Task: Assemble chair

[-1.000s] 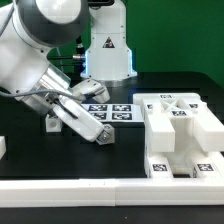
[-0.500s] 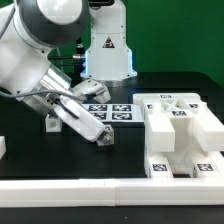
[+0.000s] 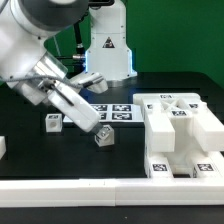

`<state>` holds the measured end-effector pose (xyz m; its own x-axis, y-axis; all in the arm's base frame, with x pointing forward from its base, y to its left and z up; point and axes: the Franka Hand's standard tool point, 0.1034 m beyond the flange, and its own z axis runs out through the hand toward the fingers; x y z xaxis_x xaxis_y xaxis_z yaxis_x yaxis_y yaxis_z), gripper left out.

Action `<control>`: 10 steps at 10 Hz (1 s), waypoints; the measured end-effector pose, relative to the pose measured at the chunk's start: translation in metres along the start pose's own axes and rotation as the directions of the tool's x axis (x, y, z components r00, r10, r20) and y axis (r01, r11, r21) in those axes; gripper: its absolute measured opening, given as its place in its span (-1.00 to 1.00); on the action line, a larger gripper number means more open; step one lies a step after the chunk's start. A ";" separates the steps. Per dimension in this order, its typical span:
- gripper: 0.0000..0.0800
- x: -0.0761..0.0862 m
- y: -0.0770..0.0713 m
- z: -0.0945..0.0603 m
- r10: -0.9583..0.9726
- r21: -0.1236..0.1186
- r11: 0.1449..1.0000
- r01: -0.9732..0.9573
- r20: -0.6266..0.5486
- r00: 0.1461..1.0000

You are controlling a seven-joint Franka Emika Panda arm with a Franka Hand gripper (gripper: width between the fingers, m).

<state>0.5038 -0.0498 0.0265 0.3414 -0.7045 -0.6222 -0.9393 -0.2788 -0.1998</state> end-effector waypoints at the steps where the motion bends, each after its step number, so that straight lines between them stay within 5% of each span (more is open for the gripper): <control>1: 0.62 0.000 -0.004 -0.005 -0.017 0.004 1.000 0.017 -0.077 0.997; 3: 0.62 0.000 -0.006 -0.012 -0.050 -0.003 0.999 0.051 -0.228 0.972; 5: 0.62 -0.011 -0.004 -0.015 -0.140 -0.064 0.990 0.124 -0.417 0.898; 6: 0.62 -0.011 -0.004 -0.012 -0.131 -0.065 0.991 0.114 -0.499 0.857; 9: 0.62 -0.012 -0.006 -0.009 -0.160 -0.084 0.987 0.136 -0.548 0.821; 10: 0.62 -0.014 -0.008 -0.004 -0.213 -0.125 0.977 0.172 -0.541 0.814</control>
Offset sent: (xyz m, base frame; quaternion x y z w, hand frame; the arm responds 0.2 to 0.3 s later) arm -0.0212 -0.0111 0.0228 -0.0780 0.3016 -0.0892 0.9461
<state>0.5063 -0.0400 0.0399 0.4952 -0.8671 -0.0540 -0.8550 -0.4754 -0.2073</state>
